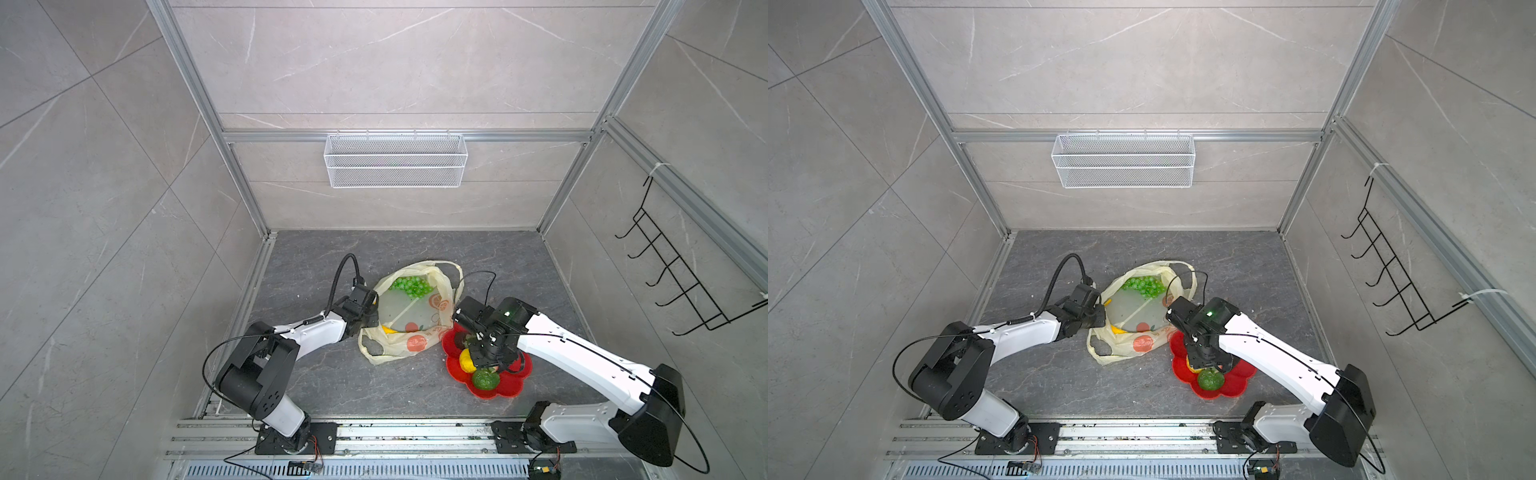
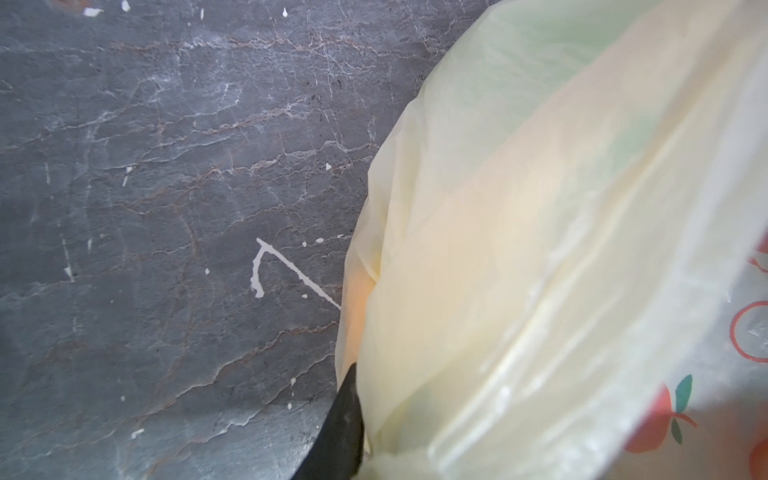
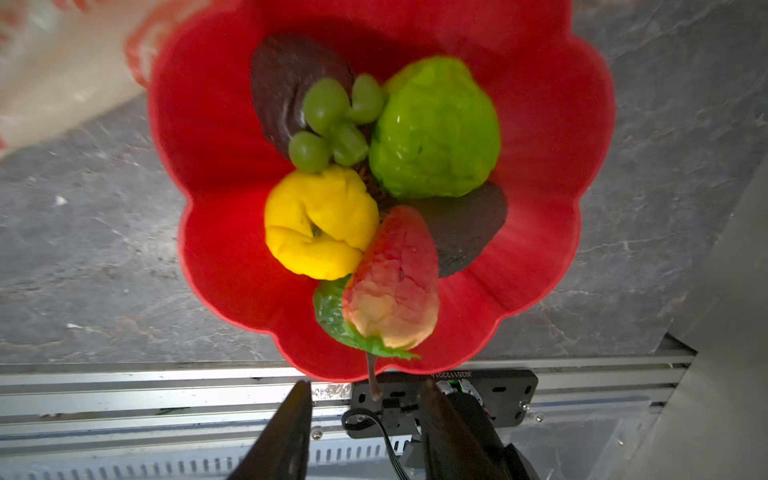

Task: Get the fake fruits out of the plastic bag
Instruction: 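Lower the red pear onto the red plate and open the right gripper, then move the open right gripper back into the bag toward the yellow banana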

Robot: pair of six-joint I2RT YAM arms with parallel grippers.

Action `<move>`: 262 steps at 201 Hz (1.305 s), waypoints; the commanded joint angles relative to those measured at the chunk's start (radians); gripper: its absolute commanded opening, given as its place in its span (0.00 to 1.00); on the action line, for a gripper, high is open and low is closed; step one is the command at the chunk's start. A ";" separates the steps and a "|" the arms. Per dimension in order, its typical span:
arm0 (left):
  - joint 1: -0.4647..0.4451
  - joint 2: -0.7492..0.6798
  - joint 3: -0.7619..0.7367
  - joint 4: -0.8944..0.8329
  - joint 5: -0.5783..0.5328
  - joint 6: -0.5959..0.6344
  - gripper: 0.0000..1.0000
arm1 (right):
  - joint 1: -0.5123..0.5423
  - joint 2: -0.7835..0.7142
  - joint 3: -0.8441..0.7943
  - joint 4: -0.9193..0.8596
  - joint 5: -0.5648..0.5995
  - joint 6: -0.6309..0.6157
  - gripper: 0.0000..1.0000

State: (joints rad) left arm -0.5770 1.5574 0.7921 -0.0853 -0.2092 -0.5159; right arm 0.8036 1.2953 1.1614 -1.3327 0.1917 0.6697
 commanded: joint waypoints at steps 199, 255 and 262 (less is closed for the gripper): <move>0.108 0.073 0.016 -0.024 0.159 -0.083 0.20 | 0.056 0.753 0.385 0.929 -0.151 0.088 0.51; 0.108 0.076 0.018 -0.015 0.179 -0.080 0.19 | 0.055 0.849 0.452 0.945 -0.232 0.095 0.53; 0.108 0.077 0.018 -0.014 0.182 -0.081 0.20 | 0.056 0.865 0.466 0.945 -0.255 0.087 0.53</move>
State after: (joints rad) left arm -0.4667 1.6245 0.7834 -0.1040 -0.0559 -0.5949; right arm 0.8528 2.1174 1.5730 -0.3988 -0.0025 0.7494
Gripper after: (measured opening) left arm 0.195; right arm 0.530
